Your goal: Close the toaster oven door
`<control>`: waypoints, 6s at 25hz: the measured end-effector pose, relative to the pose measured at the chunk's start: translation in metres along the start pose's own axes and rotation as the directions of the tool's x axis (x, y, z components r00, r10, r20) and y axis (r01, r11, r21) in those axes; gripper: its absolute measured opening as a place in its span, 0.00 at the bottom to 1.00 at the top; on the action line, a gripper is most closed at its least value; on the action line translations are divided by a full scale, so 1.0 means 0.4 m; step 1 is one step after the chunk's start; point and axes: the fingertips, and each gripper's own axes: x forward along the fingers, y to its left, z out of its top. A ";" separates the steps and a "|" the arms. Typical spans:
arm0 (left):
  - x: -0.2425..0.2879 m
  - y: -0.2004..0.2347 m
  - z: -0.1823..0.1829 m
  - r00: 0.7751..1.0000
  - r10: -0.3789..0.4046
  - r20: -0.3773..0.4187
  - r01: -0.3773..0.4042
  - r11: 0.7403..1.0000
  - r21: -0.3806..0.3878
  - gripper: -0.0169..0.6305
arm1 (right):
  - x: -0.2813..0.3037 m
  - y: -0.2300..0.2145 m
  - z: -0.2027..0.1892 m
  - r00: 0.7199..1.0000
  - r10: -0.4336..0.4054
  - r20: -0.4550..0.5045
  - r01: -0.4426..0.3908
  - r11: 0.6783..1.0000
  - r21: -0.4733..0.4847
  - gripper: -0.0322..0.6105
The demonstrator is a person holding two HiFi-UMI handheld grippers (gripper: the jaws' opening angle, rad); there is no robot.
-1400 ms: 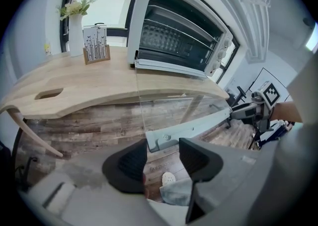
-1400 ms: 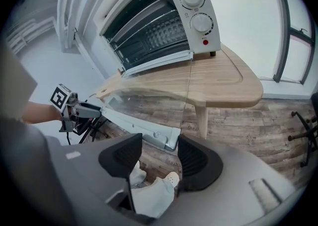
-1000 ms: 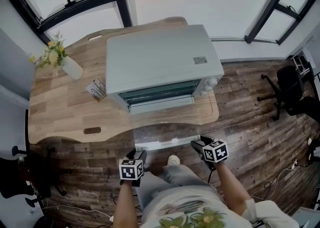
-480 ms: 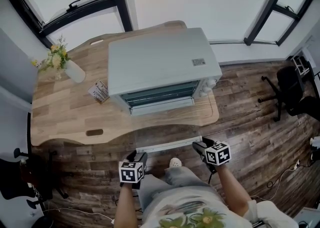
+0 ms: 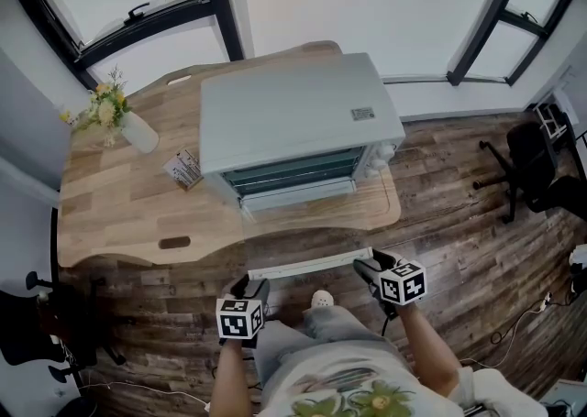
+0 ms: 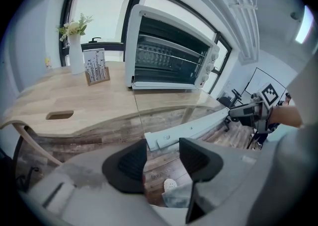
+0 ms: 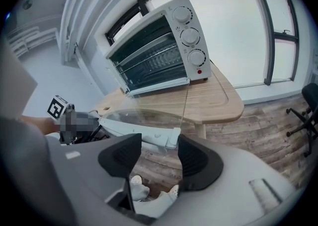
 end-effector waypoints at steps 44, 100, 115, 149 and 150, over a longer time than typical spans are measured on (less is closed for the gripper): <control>-0.069 -0.022 0.078 0.995 0.055 0.081 -0.063 0.993 0.097 0.36 | -0.052 0.015 0.062 0.938 -0.318 0.140 0.337 0.931 -0.139 0.39; -0.106 -0.046 0.201 0.963 0.119 0.243 -0.119 0.993 -0.014 0.23 | -0.125 0.084 0.190 0.924 -0.230 0.304 0.278 0.952 -0.124 0.17; -0.126 -0.035 0.237 0.948 0.165 0.272 -0.154 0.986 -0.060 0.19 | -0.135 0.094 0.228 0.919 -0.195 0.343 0.262 0.951 -0.163 0.17; -0.180 -0.026 0.372 0.915 0.217 0.339 -0.195 0.976 -0.099 0.17 | -0.174 0.121 0.369 0.894 -0.130 0.429 0.243 0.945 -0.220 0.18; -0.181 -0.025 0.378 0.914 0.218 0.343 -0.196 0.976 -0.100 0.17 | -0.175 0.122 0.375 0.893 -0.128 0.432 0.242 0.945 -0.220 0.18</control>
